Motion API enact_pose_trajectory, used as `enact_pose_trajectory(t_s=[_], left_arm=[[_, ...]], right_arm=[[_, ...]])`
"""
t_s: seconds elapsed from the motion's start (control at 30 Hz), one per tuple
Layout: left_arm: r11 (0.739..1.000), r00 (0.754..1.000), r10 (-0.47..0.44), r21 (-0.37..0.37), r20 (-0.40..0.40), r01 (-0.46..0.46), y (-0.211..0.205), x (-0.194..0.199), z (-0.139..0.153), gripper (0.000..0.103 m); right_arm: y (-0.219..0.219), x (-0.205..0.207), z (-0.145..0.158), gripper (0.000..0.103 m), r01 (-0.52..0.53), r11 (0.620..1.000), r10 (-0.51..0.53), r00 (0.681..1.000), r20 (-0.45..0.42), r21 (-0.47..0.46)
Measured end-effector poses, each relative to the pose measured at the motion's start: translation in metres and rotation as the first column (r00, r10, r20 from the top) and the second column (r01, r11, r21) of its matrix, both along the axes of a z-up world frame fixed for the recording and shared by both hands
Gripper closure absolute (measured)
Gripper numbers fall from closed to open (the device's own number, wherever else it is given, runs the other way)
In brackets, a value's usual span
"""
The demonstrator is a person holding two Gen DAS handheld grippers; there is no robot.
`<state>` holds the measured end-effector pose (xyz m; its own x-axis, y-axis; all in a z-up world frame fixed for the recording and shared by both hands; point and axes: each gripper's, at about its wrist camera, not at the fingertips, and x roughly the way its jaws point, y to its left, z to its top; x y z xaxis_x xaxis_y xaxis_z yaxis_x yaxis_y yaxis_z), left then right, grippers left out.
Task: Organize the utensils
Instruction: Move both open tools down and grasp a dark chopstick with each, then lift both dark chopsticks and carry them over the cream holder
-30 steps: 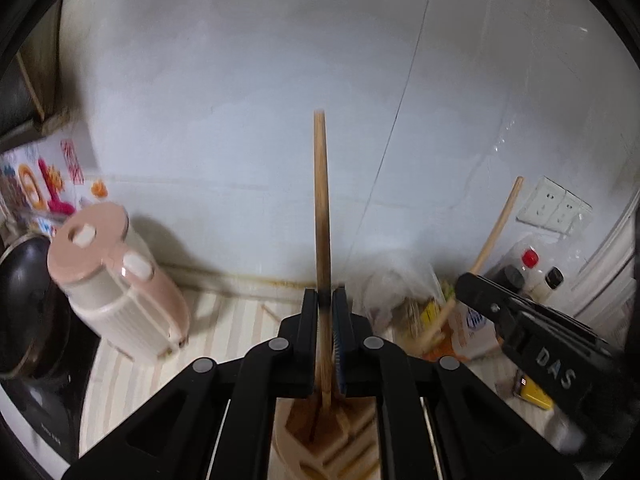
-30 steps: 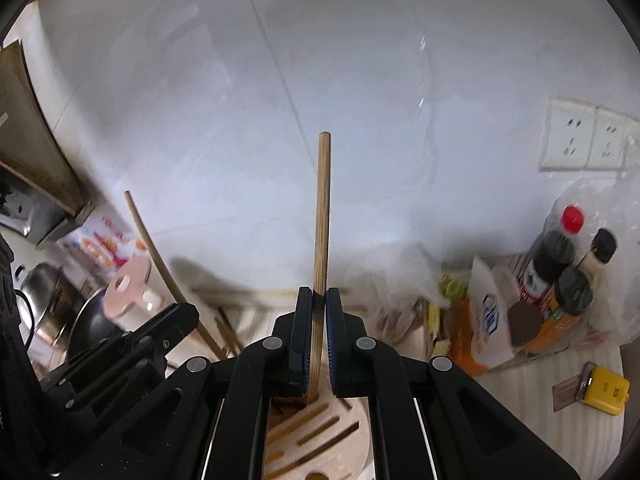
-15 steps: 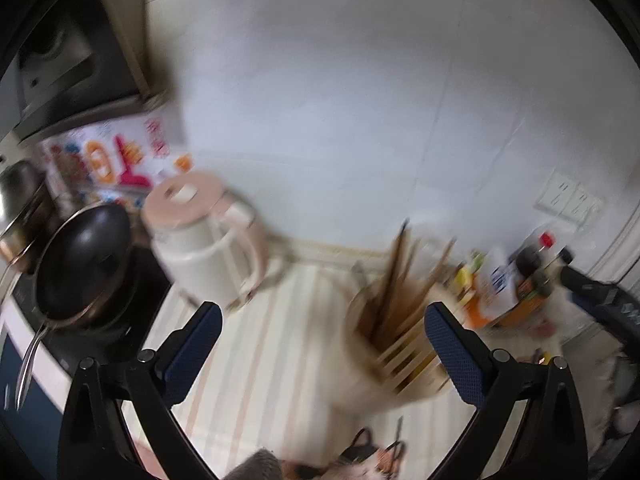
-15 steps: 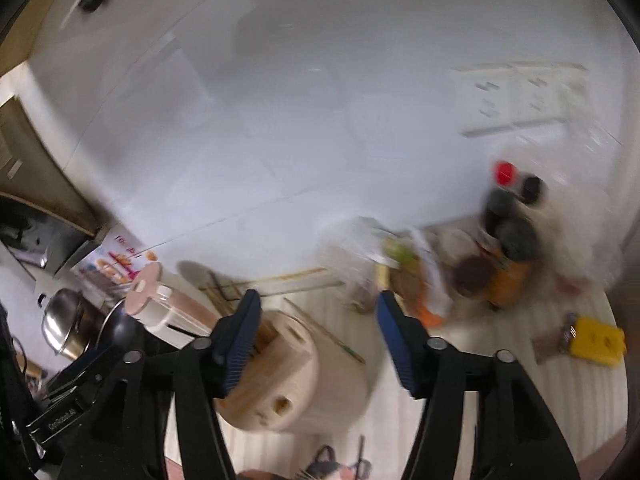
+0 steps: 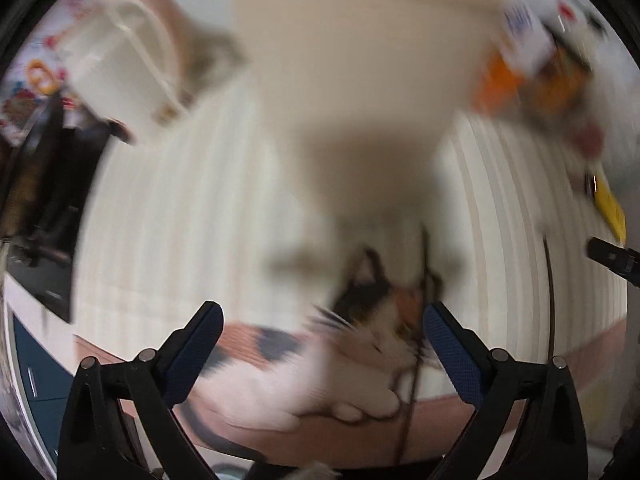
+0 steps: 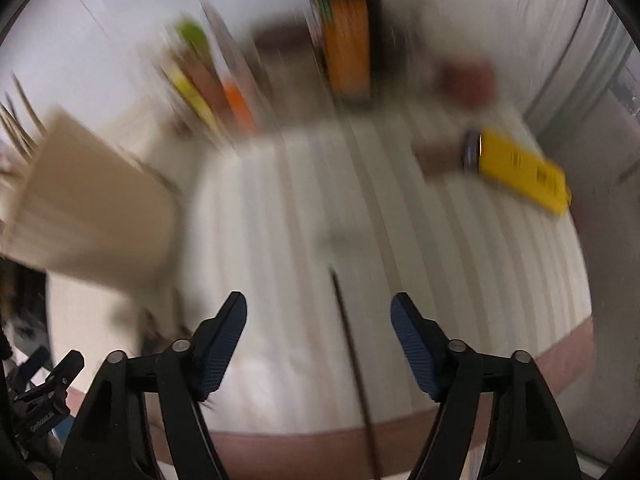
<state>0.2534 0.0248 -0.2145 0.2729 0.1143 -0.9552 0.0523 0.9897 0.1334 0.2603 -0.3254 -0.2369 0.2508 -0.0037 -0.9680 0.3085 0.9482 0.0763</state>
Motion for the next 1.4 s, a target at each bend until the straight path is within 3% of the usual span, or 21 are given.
enact_pose_trajectory(t_s=[0.07, 0.2, 0.33, 0.37, 0.43, 0.53, 0.6, 0.63, 0.8, 1.03, 1.4], left_arm=[[0.999, 0.998, -0.043, 0.002, -0.056, 0.043, -0.017, -0.004, -0.026, 0.016], [0.995, 0.985, -0.098, -0.014, -0.139, 0.097, -0.041, -0.003, -0.064, 0.031], [0.992, 0.981, -0.122, 0.006, -0.15, 0.125, -0.053, -0.002, -0.077, 0.062], [0.992, 0.981, -0.127, 0.008, -0.149, 0.13, -0.054, -0.001, -0.078, 0.074], [0.991, 0.982, -0.131, 0.002, -0.137, 0.132, -0.056, -0.002, -0.078, 0.087], [0.988, 0.981, -0.152, 0.016, -0.123, 0.155, -0.06, -0.004, -0.078, 0.099], [0.987, 0.982, -0.152, 0.03, -0.115, 0.157, -0.06, -0.007, -0.078, 0.099], [0.987, 0.982, -0.153, 0.034, -0.113, 0.158, -0.058, -0.008, -0.078, 0.1], [0.991, 0.988, -0.115, 0.057, -0.101, 0.121, -0.032, -0.021, -0.071, 0.1], [0.996, 0.995, 0.019, 0.083, -0.101, -0.011, 0.042, -0.03, -0.06, 0.1], [0.996, 0.988, 0.083, 0.027, -0.132, -0.08, 0.087, -0.031, -0.06, 0.099]], right_arm=[[-0.002, -0.009, -0.025, 0.041, -0.009, 1.0, 0.009, 0.998, -0.066, 0.008], [-0.004, -0.026, -0.058, 0.042, -0.01, 1.0, 0.01, 0.99, -0.138, 0.006], [-0.005, -0.036, -0.072, 0.046, -0.01, 1.0, 0.008, 0.986, -0.168, -0.012], [-0.004, -0.04, -0.075, 0.051, -0.011, 1.0, 0.009, 0.984, -0.176, -0.014], [-0.004, -0.043, -0.083, 0.061, -0.01, 1.0, 0.006, 0.981, -0.193, -0.016], [-0.002, -0.048, -0.086, 0.068, -0.015, 0.999, 0.004, 0.98, -0.201, -0.051], [-0.001, -0.05, -0.084, 0.081, -0.013, 0.998, 0.001, 0.981, -0.193, -0.061], [0.001, -0.049, -0.085, 0.096, -0.015, 0.998, 0.002, 0.981, -0.193, -0.064], [0.013, -0.049, -0.086, 0.097, -0.021, 1.0, 0.017, 0.98, -0.199, -0.018], [0.062, -0.041, -0.088, 0.097, -0.069, 0.99, 0.093, 0.975, -0.202, 0.121], [0.114, -0.022, -0.082, 0.097, -0.188, 0.979, 0.202, 0.948, -0.247, 0.078]])
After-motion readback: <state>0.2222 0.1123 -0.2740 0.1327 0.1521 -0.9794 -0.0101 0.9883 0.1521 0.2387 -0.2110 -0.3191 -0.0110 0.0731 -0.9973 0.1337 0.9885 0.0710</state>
